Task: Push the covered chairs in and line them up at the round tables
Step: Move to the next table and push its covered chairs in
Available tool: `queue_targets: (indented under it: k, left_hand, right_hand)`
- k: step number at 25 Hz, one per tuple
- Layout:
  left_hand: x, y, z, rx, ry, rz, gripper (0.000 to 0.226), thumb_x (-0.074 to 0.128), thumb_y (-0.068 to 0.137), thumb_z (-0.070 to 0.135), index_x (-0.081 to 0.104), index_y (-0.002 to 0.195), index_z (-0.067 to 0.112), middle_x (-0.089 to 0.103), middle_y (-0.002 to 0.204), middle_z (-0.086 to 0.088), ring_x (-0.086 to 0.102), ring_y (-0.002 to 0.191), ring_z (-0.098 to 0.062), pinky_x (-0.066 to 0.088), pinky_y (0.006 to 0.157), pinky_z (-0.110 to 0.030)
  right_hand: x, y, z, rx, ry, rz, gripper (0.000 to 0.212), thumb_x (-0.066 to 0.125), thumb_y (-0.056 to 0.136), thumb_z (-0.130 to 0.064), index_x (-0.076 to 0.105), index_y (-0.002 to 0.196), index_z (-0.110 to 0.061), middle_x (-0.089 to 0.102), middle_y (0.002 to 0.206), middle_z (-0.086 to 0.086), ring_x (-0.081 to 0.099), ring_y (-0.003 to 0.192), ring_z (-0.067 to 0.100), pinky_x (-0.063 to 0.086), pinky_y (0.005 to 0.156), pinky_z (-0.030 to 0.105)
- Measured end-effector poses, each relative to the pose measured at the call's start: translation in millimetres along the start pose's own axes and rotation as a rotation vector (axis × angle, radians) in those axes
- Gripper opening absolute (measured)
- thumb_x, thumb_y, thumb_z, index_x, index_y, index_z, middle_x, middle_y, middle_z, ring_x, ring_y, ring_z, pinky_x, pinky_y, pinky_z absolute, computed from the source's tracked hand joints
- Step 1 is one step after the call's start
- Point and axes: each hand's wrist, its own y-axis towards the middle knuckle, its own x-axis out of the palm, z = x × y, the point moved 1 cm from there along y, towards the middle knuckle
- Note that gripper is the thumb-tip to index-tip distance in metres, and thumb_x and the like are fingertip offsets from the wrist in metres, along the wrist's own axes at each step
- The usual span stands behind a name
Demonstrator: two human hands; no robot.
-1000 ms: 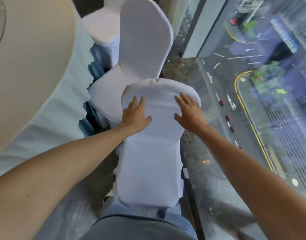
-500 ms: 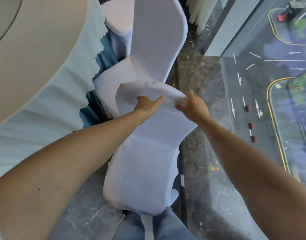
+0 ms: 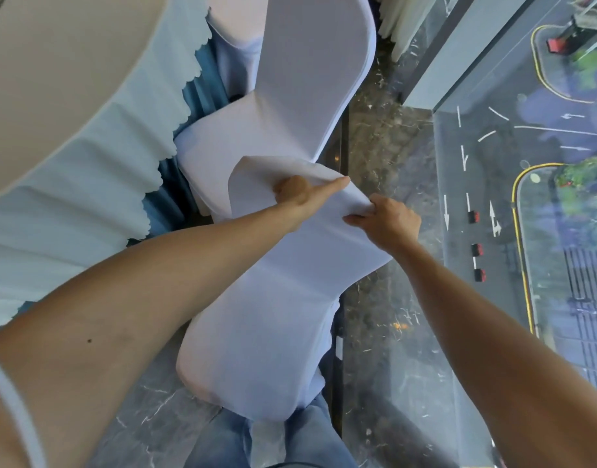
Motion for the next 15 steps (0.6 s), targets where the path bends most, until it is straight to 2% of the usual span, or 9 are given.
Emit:
queue_targets:
  k: [3, 6, 9, 12, 13, 15]
  left_hand:
    - [4, -5, 0, 0.002, 0.014, -0.005, 0.113, 0.067, 0.038, 0.089, 0.057, 0.128, 0.022, 0.058, 0.122, -0.001, 0.058, 0.106, -0.021, 0.055, 0.089, -0.041]
    - [2, -11, -2, 0.011, 0.034, -0.007, 0.11, 0.071, 0.039, 0.085, 0.056, 0.13, 0.025, 0.059, 0.121, 0.003, 0.057, 0.11, -0.019, 0.052, 0.091, -0.037]
    - [4, -22, -9, 0.06, 0.032, -0.007, 0.092, 0.077, 0.048, 0.076, 0.059, 0.123, 0.027, 0.061, 0.114, 0.008, 0.058, 0.106, -0.014, 0.047, 0.078, -0.028]
    - [7, -36, -24, 0.082, -0.026, -0.02, 0.064, 0.085, 0.06, 0.055, 0.061, 0.111, 0.025, 0.064, 0.1, 0.008, 0.06, 0.092, -0.005, 0.045, 0.067, -0.021]
    - [8, -40, -31, 0.076, -0.043, -0.023, 0.065, 0.086, 0.058, 0.054, 0.061, 0.11, 0.024, 0.065, 0.1, 0.007, 0.061, 0.091, -0.004, 0.047, 0.067, -0.022]
    - [5, -53, -48, 0.05, -0.042, -0.003, 0.082, 0.085, 0.047, 0.061, 0.06, 0.114, 0.021, 0.067, 0.105, 0.003, 0.064, 0.094, -0.011, 0.055, 0.074, -0.029]
  right_hand:
    - [0, -6, 9, -0.044, -0.024, -0.005, 0.051, 0.065, 0.072, -0.068, 0.049, 0.072, -0.019, 0.059, 0.071, -0.008, 0.054, 0.073, 0.024, 0.029, 0.06, 0.032]
    - [4, -18, 11, -0.087, -0.012, -0.01, 0.049, 0.065, 0.073, -0.066, 0.052, 0.076, -0.02, 0.063, 0.077, -0.003, 0.056, 0.075, 0.028, 0.032, 0.062, 0.033]
    - [9, -38, 14, -0.13, 0.008, -0.03, 0.047, 0.064, 0.074, -0.065, 0.059, 0.085, -0.019, 0.068, 0.086, 0.004, 0.062, 0.083, 0.035, 0.035, 0.064, 0.034]
    - [23, -68, 9, -0.153, 0.044, -0.08, 0.046, 0.058, 0.077, -0.065, 0.063, 0.088, -0.02, 0.07, 0.086, 0.006, 0.064, 0.084, 0.036, 0.04, 0.065, 0.035]
    - [27, -80, 6, -0.138, 0.071, -0.109, 0.046, 0.058, 0.077, -0.064, 0.065, 0.089, -0.02, 0.071, 0.087, 0.006, 0.065, 0.085, 0.036, 0.044, 0.066, 0.035]
    - [38, -107, 0, -0.112, 0.132, -0.173, 0.044, 0.059, 0.077, -0.061, 0.068, 0.094, -0.021, 0.072, 0.091, 0.006, 0.066, 0.088, 0.036, 0.051, 0.071, 0.037]
